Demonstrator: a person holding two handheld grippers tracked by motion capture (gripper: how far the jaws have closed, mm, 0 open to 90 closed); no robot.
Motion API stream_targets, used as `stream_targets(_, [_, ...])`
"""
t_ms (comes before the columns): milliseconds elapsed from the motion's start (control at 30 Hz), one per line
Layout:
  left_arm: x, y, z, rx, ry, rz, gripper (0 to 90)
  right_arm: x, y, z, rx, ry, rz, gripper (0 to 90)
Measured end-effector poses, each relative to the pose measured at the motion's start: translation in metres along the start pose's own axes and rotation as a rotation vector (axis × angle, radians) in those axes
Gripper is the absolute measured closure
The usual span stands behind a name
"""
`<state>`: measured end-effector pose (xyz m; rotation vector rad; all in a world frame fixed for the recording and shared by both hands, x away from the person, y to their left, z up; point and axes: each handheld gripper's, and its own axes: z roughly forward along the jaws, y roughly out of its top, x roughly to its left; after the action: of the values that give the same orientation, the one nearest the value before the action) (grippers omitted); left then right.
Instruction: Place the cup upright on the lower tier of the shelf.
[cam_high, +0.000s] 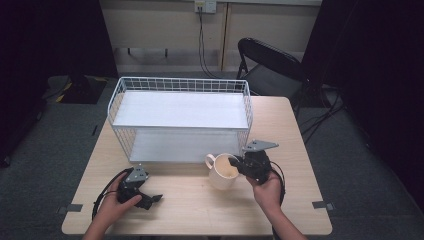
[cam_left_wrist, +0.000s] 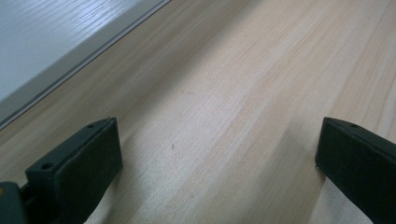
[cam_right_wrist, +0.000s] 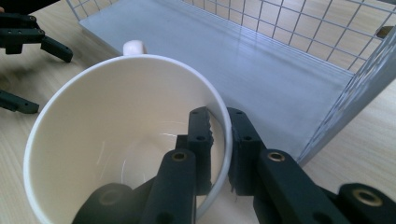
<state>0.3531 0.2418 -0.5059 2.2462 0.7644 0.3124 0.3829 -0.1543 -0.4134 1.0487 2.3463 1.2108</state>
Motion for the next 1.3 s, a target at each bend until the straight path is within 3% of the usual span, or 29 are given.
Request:
stream_targets(800, [0.0, 0.0, 0.0, 0.0, 0.0, 0.0, 0.0, 0.009, 0.009, 0.021, -0.021, -0.077, 0.011, 81.8])
stream_targets(1300, [0.0, 0.0, 0.0, 0.0, 0.0, 0.0, 0.0, 0.012, 0.02, 0.032, -0.02, -0.098, 0.009, 81.8])
